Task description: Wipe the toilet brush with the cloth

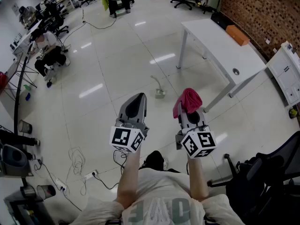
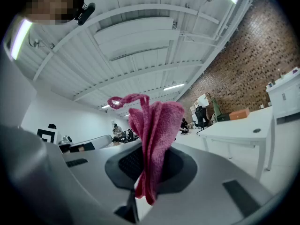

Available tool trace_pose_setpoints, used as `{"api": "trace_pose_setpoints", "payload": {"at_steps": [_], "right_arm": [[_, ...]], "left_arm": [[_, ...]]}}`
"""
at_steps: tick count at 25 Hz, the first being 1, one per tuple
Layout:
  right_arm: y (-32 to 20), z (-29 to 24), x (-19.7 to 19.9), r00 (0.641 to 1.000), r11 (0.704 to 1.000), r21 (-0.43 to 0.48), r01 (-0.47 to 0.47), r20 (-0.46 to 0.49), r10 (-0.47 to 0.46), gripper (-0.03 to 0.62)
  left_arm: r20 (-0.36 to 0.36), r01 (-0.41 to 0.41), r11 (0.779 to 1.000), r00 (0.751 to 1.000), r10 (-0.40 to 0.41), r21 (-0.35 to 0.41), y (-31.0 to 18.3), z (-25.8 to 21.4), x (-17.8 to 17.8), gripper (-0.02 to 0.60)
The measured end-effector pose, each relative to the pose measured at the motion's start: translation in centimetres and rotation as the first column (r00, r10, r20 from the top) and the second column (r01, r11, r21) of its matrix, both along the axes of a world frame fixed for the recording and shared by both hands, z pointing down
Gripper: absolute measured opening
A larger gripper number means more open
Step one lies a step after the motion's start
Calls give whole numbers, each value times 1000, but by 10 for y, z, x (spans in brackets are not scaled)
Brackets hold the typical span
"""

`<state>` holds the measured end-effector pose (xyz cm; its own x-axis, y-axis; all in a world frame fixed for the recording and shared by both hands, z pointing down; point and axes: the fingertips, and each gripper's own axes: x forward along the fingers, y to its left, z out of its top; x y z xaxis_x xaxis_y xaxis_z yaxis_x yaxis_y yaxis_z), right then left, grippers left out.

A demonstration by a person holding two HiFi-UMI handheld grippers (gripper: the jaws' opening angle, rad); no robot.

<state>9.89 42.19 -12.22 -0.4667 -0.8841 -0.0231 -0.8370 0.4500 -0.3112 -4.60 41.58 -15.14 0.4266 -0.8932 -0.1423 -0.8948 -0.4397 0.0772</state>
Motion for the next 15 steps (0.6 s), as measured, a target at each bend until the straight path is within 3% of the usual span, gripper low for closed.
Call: {"api": "trace_pose_setpoints", "payload": {"at_steps": [8,15], "right_arm": [[-54,7,4,1000,1000,3,10,-10,-10,31],[-148,18,-8,1000,1000,-10,18,-24,-18,31]], "left_arm": [[-23,44,999,999,-44,-13,-54,12,-14,5],[-49,44,999,998,-45,-29,-152,27,-29,5]]}}
